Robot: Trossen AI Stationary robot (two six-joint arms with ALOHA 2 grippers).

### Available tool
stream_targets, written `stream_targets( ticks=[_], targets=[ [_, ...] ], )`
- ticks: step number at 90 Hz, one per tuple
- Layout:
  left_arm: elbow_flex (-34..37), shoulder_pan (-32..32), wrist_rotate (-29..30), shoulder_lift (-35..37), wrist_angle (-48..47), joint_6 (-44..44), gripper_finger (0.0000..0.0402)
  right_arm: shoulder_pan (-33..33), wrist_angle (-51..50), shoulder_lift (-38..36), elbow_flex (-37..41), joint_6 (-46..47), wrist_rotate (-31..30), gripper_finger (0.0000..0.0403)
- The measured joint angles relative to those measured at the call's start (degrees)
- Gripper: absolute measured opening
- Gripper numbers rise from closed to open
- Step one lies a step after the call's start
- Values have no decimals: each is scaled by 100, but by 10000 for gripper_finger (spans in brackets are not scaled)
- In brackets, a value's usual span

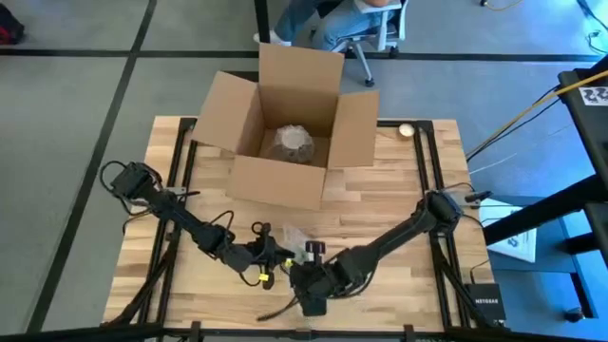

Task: Wrap mug
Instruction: Wrap the green mug with the transparent bubble wrap

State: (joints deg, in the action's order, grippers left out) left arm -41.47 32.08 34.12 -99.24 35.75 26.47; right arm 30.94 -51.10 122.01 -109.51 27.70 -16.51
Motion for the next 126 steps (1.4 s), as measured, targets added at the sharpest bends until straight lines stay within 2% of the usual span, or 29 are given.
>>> stream_targets(
  ticks=[8, 28, 38, 61, 95, 112, 126],
  targets=[
    [13, -4, -68, -26, 1, -60, 0, -123, 23, -15, -3, -84, -186, 14],
    [15, 11, -57, -26, -47, -59, 0, -455, 325, 5, 309, -146, -70, 14],
    [15, 14, -70, -26, -22, -60, 0, -441, 380, -4, 458, -135, -15, 14],
    [-113, 24, -86, -3, 68, -182, 0, -148, 172, 54, 511, -94, 519, 14],
    [-659, 84, -50, -11, -876, -418, 0, -338, 215, 124, 606, 49, 564, 14],
    [-969, 258, -45, 379, -1517, -414, 0, -355, 236, 167, 611, 5, 599, 14],
    [-1130, 404, -186, 639, -1641, -417, 0, -356, 433, 177, 624, -148, 580, 14]
  ],
)
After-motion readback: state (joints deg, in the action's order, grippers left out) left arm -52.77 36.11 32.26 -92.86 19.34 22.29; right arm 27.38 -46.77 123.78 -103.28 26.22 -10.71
